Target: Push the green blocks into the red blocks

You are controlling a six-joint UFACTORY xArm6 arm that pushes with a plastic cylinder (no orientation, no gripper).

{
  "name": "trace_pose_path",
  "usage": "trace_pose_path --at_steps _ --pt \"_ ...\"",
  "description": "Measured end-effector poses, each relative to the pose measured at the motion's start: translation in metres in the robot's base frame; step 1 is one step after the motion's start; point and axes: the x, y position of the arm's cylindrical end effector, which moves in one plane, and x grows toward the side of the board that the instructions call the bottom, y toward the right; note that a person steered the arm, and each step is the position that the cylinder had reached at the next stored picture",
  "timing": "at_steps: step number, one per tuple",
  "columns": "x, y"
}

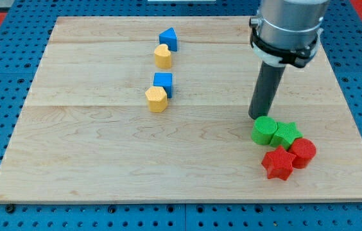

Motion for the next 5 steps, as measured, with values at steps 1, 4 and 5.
trace_pose_path --at_steps 1,4,5 --pt "0.003 -0.006" --pt "-0.018 0.004" --pt "-0.043 -0.004"
